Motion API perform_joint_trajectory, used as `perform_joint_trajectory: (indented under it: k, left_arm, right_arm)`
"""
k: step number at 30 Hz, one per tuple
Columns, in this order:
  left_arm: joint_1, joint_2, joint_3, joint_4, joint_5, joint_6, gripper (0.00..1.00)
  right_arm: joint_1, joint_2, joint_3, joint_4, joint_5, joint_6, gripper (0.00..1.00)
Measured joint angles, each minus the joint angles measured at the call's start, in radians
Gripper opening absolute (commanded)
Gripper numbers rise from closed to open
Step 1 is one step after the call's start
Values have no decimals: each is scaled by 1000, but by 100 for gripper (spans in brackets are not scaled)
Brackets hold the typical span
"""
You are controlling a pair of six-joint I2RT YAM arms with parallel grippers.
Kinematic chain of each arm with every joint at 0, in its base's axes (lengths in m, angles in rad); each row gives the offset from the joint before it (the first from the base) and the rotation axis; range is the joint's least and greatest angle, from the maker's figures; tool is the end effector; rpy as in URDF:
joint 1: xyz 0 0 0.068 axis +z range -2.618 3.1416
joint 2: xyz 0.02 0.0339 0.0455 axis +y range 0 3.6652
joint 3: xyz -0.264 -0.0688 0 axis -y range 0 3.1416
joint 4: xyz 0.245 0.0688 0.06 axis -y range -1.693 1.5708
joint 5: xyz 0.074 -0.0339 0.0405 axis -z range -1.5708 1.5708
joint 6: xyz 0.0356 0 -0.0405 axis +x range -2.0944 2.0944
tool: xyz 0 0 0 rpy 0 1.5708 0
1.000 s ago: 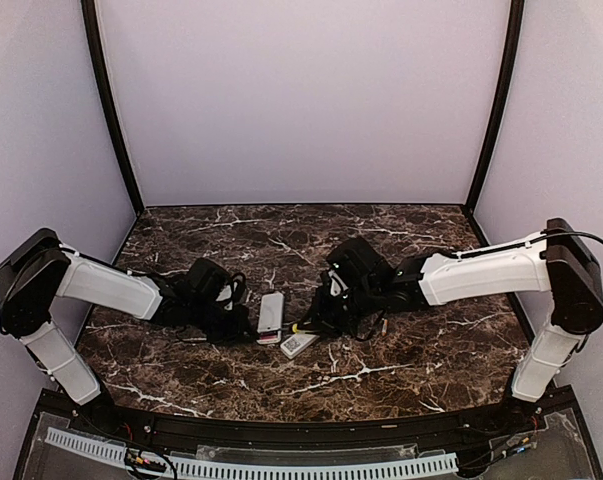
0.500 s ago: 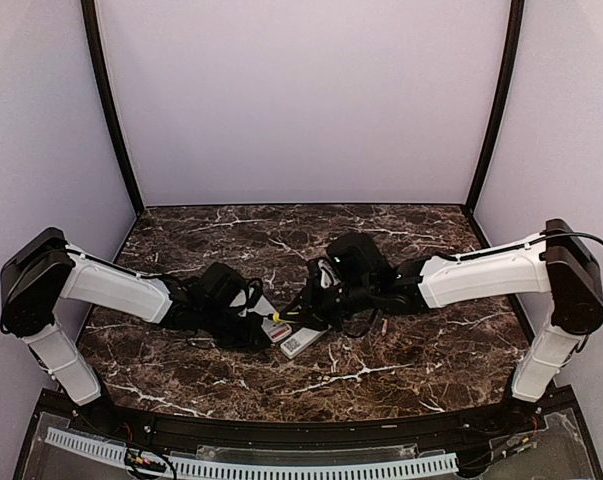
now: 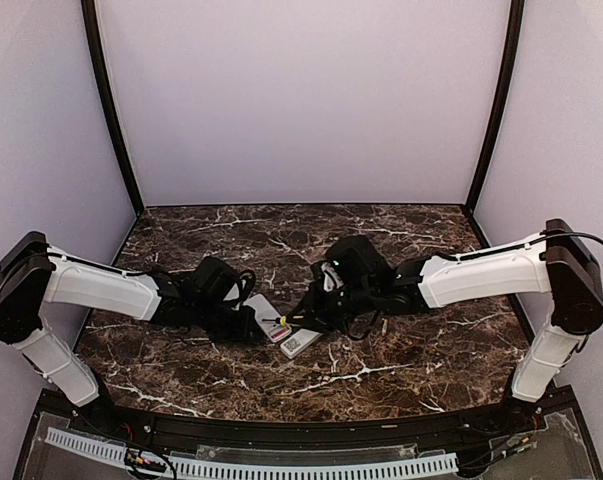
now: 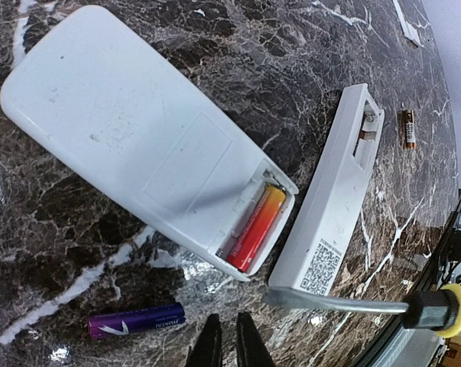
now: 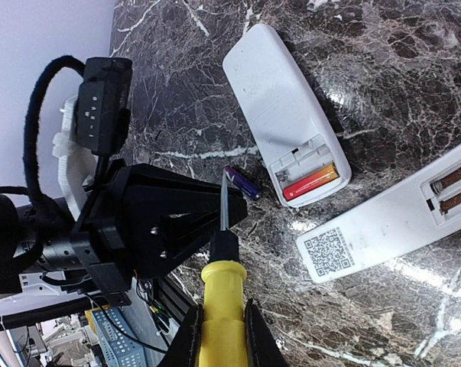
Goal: Unload the batteries from the remote control
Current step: Remove the battery from the remote control without the battery cover.
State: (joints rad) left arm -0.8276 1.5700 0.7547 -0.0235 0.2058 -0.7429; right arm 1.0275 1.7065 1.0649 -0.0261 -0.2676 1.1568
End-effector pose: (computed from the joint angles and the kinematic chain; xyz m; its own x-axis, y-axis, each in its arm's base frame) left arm 0.2005 -0.2289 0.1593 -0.9208 0.0234 -0.3894 0.2585 0.7843 -0.5640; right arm 0.1848 0.3241 0.2094 -0.9828 0.0805 -0.1660 -0.0822 0.6143 0.7848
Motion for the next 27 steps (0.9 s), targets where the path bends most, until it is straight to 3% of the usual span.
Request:
perform_joint_trajectory:
  k: [15,27]
  left_arm:
    - [0,-31,0,-24,-40,2,40]
    - [28,-24,13,3,-57,-36,46]
  right_arm:
    - [0,-60,5,-111,86,-77,0]
    - [-16,-82,5,-173,136,-186,0]
